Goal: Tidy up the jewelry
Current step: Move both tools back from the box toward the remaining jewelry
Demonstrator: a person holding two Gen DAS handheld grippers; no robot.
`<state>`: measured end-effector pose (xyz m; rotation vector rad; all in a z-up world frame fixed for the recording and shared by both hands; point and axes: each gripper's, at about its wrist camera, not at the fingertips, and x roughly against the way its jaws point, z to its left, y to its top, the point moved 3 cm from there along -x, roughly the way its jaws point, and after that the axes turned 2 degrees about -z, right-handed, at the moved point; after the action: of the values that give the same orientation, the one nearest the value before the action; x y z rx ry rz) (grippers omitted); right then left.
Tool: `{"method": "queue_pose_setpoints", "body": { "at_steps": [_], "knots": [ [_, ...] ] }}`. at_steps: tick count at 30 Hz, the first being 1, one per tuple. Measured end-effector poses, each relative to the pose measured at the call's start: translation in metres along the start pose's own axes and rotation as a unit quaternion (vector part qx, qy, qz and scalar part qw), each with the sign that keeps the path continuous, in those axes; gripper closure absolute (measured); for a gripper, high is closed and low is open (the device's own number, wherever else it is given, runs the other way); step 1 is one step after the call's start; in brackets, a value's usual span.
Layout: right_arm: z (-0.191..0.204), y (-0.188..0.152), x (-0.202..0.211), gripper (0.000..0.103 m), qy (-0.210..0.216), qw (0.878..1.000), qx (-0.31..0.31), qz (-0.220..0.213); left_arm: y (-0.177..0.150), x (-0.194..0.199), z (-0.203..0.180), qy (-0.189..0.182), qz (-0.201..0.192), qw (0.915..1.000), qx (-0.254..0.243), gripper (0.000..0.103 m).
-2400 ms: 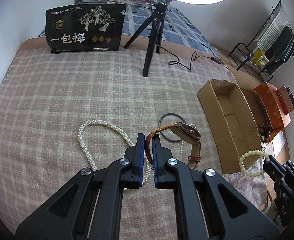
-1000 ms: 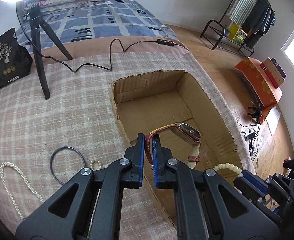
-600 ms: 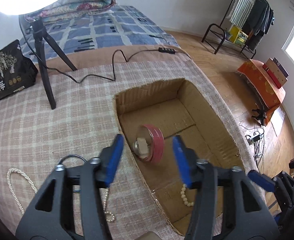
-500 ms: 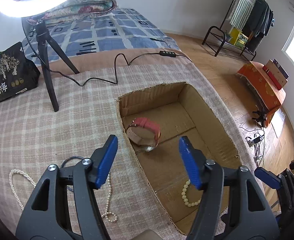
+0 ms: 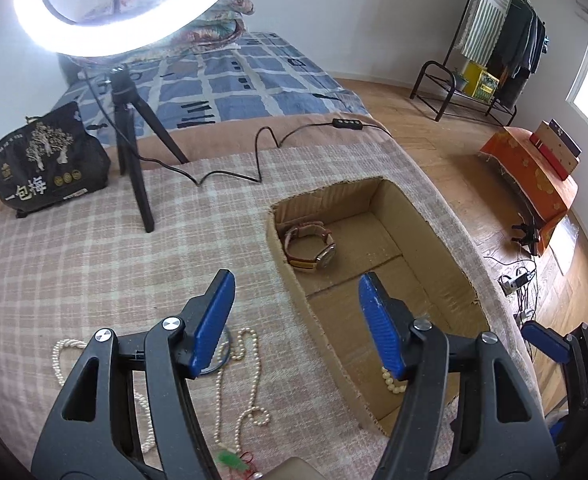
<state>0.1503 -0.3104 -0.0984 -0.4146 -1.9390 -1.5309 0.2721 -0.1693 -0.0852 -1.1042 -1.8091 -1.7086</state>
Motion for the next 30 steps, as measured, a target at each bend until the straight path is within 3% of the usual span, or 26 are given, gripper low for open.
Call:
{"method": "queue_pose_setpoints", "body": {
  "at_steps": [14,18,30],
  "knots": [
    [0.036,0.007,0.042,0.012,0.015,0.997,0.022,-0.066,-0.018,0.086,0.055,0.034,-0.039,0.9986,0.008,0.037],
    [0.051,0.006,0.051,0.017,0.027,0.996,0.026,-0.077,-0.033,0.109,0.079,0.042,-0.044,0.9980,0.017,0.037],
    [0.096,-0.012,0.049,0.035,0.067,0.997,0.019,-0.039,-0.075,0.147,0.165,0.075,-0.048,0.9936,0.069,0.037]
  ]
}}
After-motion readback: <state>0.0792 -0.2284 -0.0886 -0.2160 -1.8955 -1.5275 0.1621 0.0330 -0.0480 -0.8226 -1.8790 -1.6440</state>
